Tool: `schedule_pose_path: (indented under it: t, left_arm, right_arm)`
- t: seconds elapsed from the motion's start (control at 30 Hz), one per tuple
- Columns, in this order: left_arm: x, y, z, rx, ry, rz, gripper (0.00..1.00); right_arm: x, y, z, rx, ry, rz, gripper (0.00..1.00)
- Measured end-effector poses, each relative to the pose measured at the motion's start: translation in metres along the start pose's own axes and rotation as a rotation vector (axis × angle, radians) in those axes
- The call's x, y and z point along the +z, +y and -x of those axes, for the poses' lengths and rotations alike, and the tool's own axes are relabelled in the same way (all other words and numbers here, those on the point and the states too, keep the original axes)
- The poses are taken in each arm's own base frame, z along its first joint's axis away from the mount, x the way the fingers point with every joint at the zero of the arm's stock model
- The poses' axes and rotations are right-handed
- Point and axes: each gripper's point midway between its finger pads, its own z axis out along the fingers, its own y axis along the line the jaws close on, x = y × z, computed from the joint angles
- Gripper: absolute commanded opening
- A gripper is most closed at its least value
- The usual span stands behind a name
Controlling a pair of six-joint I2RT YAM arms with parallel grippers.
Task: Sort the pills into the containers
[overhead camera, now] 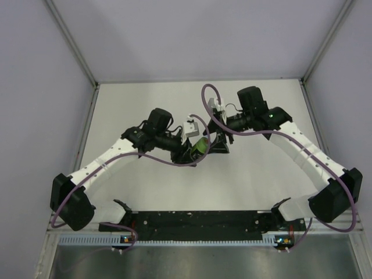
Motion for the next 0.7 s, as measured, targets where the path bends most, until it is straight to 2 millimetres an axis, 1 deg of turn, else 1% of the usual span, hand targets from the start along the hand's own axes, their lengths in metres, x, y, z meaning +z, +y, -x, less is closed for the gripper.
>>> schedule_pose_path:
  t: [0.1, 0.27, 0.4, 0.53, 0.7]
  left_arm:
    - [0.000, -0.001, 0.000, 0.000, -0.001, -0.005, 0.00]
    - [0.000, -0.002, 0.000, 0.000, -0.001, -0.010, 0.00]
    - [0.000, -0.001, -0.001, -0.005, 0.004, -0.007, 0.00]
    - [0.000, -0.001, -0.004, -0.015, 0.015, -0.006, 0.00]
    - [0.000, 0.005, -0.012, -0.010, 0.039, 0.028, 0.00]
  right_arm:
    - [0.002, 0.003, 0.000, -0.005, 0.004, 0.008, 0.67]
    - [0.004, 0.003, -0.002, -0.003, 0.009, 0.012, 0.55]
    - [0.007, 0.001, -0.006, 0.014, 0.017, 0.022, 0.51]
    - [0.009, 0.000, -0.009, 0.036, 0.023, 0.028, 0.44]
    - [0.015, -0.004, -0.014, 0.100, 0.045, 0.045, 0.39]
